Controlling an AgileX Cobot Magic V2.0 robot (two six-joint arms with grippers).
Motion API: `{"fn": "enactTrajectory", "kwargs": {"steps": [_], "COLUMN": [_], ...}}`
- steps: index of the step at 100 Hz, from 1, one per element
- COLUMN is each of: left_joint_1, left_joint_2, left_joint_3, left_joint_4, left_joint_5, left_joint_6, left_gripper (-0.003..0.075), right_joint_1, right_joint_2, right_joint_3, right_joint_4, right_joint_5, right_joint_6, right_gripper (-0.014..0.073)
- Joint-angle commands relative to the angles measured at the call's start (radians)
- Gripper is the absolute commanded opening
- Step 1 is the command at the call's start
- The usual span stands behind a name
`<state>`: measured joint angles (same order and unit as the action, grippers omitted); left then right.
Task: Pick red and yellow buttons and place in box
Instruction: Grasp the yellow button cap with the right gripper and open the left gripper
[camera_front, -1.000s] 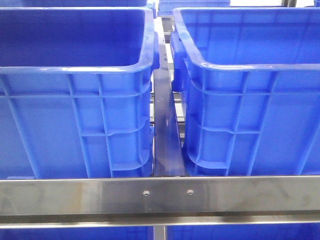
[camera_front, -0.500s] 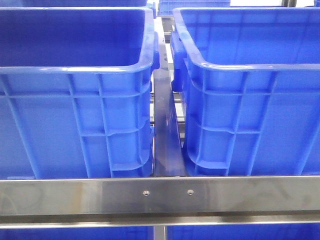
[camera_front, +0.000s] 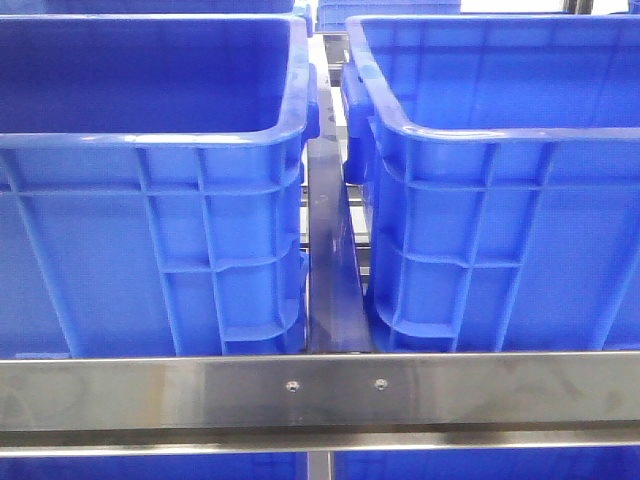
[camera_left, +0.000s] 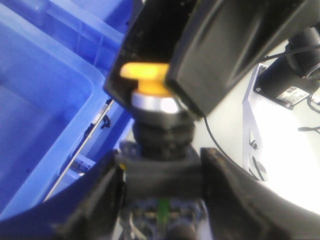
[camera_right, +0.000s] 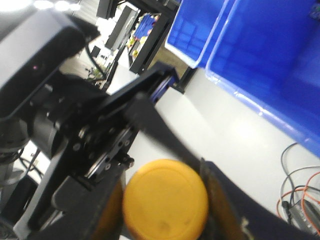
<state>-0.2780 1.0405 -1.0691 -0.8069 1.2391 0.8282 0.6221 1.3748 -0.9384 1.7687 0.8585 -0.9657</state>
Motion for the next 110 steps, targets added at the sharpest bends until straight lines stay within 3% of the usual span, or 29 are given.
{"fn": "enactTrajectory", "kwargs": {"steps": [1,41,76,91,110], "left_joint_1": [-0.008,-0.005,0.041,0.072,0.115], "left_joint_2": [-0.009,-0.126,-0.342,-0.445,-0.547], "left_joint_3": [-0.033,-0.033,0.033,0.103,0.196], "left_joint_4": [-0.072,-0.044,0.372,0.601,0.8], "left_joint_5": [-0.035,-0.133,-0.405,-0.549,-0.588], "left_joint_6": [0.003,-0.044,-0.404,-0.629,-0.808], "left_gripper": [0.0473,0.0493,0.0493,0.0493,0.0493], "right_joint_1": [0.0,-0.003,-0.094,-0.138,-0.193], "right_joint_2": [-0.023,-0.023,-0.027,-0.028,-0.028], "right_joint_3": [-0.035,-0.035,-0.035,-0.035,-0.035], "right_joint_4": [0.062,0.062,0.062,0.062,0.062], "right_joint_5": [0.063,-0.044,-0.086,-0.074,-0.059], "right_joint_6": [-0.017,-0.039,-0.05,-0.051,-0.061], "right_gripper": [0.0089,0.0089,0.0089,0.0089,0.0089]}}
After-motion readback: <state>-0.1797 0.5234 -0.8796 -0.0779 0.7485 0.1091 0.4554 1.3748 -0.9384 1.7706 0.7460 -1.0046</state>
